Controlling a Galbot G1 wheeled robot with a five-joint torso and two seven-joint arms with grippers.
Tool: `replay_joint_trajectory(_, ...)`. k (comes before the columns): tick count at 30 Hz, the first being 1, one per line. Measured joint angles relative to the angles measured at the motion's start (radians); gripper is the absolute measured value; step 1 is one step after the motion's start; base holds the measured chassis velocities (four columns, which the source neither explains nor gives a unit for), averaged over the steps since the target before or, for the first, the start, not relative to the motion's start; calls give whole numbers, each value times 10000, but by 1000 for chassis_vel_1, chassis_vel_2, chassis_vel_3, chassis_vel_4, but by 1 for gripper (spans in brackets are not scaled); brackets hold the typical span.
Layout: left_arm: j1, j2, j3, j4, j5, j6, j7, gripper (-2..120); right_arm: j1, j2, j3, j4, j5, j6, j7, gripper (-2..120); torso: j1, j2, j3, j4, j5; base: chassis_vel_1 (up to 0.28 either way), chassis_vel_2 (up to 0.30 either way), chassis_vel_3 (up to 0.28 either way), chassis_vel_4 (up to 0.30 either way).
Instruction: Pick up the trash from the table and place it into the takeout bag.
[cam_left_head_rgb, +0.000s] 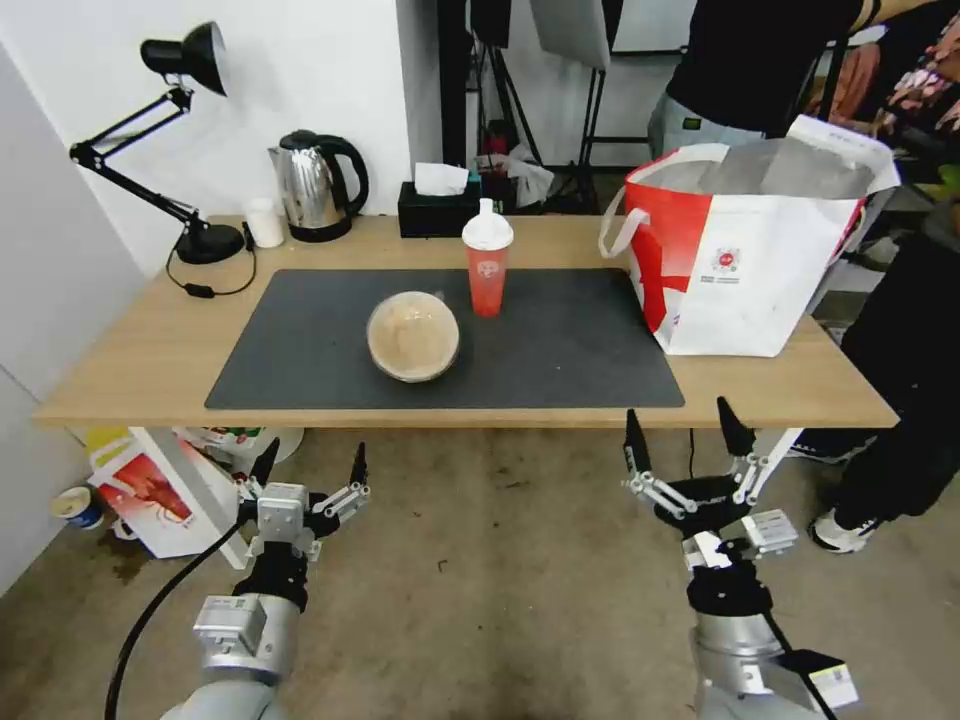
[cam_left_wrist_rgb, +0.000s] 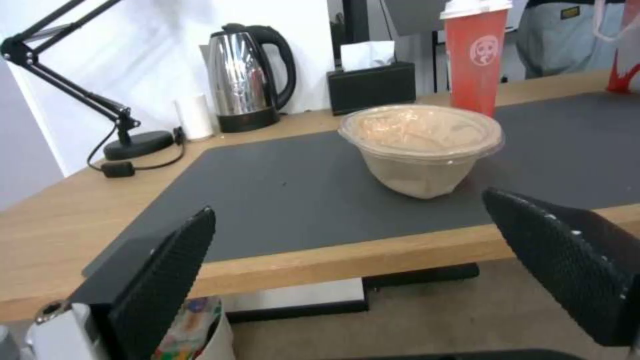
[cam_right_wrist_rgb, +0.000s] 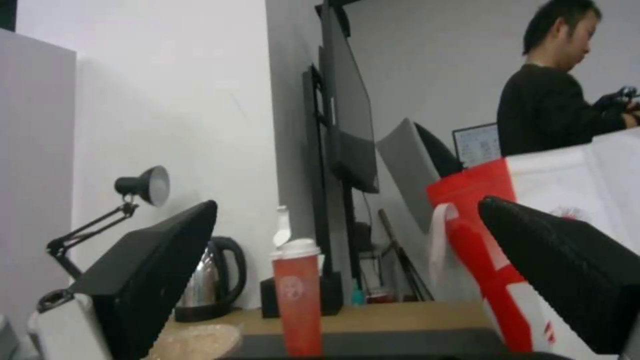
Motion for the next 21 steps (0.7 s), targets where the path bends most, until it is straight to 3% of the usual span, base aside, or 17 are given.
replay_joint_trajectory(21,0,0,0,1,0,0,0,100,-594,471,-596,-637,-1174,597,901,100,1,0,0,-1,1,0,0,0,0)
